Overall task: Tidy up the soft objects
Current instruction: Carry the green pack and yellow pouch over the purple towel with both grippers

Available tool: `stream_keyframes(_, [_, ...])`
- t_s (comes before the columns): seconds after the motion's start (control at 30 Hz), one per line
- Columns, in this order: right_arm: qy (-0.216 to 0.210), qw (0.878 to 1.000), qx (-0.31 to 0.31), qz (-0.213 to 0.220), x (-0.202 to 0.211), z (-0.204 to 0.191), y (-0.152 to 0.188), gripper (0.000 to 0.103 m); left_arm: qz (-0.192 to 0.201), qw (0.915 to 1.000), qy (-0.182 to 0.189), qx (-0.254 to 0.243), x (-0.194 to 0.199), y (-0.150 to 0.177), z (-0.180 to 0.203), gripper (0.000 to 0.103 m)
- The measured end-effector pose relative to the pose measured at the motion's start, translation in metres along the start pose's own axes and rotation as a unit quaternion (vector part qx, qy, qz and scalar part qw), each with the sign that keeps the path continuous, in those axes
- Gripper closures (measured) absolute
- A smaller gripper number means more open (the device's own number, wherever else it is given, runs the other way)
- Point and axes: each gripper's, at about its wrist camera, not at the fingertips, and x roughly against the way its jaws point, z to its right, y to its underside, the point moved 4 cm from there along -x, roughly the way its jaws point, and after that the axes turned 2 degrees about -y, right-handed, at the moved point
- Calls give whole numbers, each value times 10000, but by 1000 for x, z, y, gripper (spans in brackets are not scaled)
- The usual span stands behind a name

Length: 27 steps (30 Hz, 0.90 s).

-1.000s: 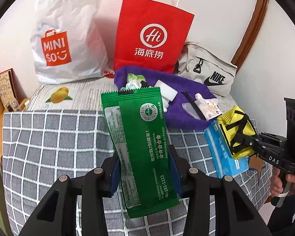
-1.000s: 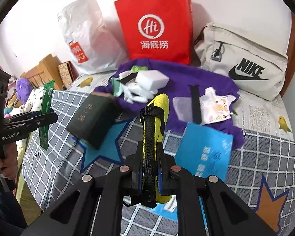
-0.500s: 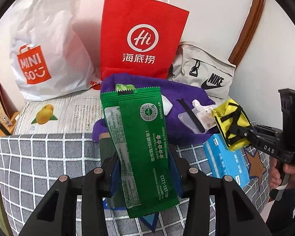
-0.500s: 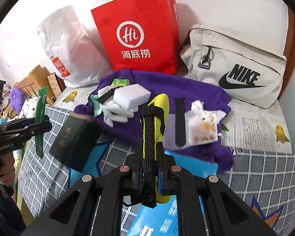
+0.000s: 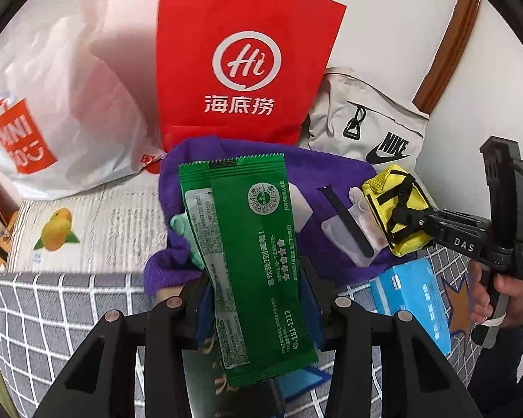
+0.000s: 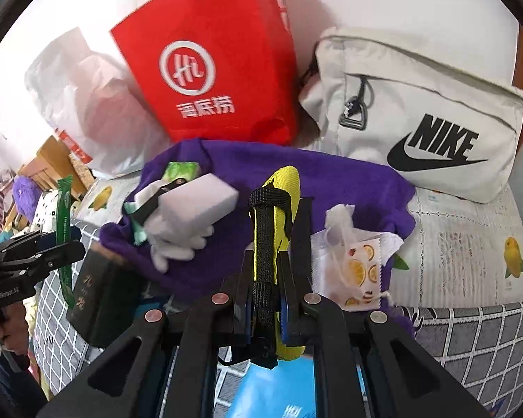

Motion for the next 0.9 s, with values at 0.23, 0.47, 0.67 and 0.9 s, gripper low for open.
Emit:
stream_keyframes(0.23, [-335, 9990, -42, -286, -30, 2, -7, 91, -120, 9999, 49, -57, -23, -14, 7, 62])
stream_keyframes(0.47, [-415, 9974, -76, -583, -57, 6, -5, 91, -318, 9994, 122, -61, -47, -18, 14, 62])
stream_keyframes(0.67, [-338, 9972, -22, -673, -62, 11, -4, 88, -354, 9991, 190, -166, -57, -25, 22, 62])
stream_keyframes(0.9, [191, 9985, 115, -496, -49, 24, -5, 64, -326, 9995, -27, 34, -62, -37, 1, 62])
